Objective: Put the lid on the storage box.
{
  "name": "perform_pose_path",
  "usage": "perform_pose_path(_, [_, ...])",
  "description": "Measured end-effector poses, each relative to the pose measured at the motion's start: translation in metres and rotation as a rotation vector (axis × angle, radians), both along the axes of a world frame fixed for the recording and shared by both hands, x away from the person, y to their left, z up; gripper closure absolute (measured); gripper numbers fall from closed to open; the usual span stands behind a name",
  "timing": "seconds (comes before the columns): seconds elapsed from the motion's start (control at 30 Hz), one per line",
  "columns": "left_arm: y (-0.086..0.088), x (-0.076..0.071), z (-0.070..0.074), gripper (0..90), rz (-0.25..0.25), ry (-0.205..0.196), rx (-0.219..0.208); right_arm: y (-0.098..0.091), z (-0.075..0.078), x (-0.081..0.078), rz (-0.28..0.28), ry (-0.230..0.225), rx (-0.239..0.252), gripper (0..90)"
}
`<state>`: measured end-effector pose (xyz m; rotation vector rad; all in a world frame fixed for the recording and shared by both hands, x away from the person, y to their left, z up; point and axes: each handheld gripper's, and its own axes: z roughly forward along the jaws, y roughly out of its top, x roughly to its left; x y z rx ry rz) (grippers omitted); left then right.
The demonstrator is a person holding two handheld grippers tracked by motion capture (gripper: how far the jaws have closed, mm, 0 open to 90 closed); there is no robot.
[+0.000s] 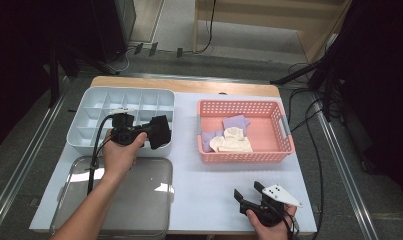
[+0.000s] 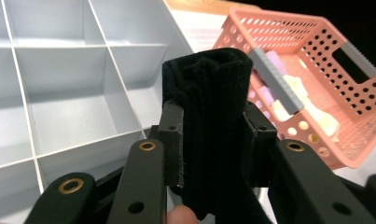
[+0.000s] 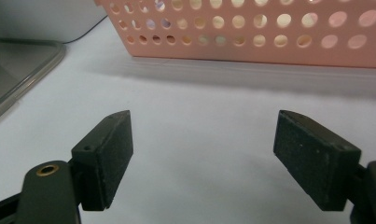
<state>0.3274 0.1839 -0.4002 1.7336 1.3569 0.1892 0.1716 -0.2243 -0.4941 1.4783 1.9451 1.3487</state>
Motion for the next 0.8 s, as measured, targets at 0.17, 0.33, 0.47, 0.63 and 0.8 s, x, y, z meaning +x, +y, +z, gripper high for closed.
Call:
perform_pose_path(0.17, [-0.002, 0.004, -0.01, 67.4, -0.008, 0.03, 0.03, 0.0, -0.001, 0.001, 0.002, -0.005, -0.003, 20.4])
perform_pose_path(0.33, [-0.004, 0.007, -0.011, 67.0, -0.015, 0.042, 0.042, 0.0, -0.001, 0.001, -0.006, 0.009, -0.004, 20.6])
perform_pose_path(0.47, [-0.005, 0.011, -0.014, 66.5, -0.03, 0.063, 0.04, 0.001, -0.002, 0.002, -0.008, 0.008, -0.007, 20.8])
perform_pose_path(0.63, [-0.008, 0.014, -0.018, 65.5, -0.044, 0.079, 0.039, 0.001, -0.002, 0.002, -0.006, 0.012, -0.012, 21.3])
perform_pose_path(0.8, [-0.008, 0.016, -0.014, 53.8, -0.023, 0.081, 0.055, 0.001, -0.002, 0.002, -0.009, 0.013, -0.01, 21.3])
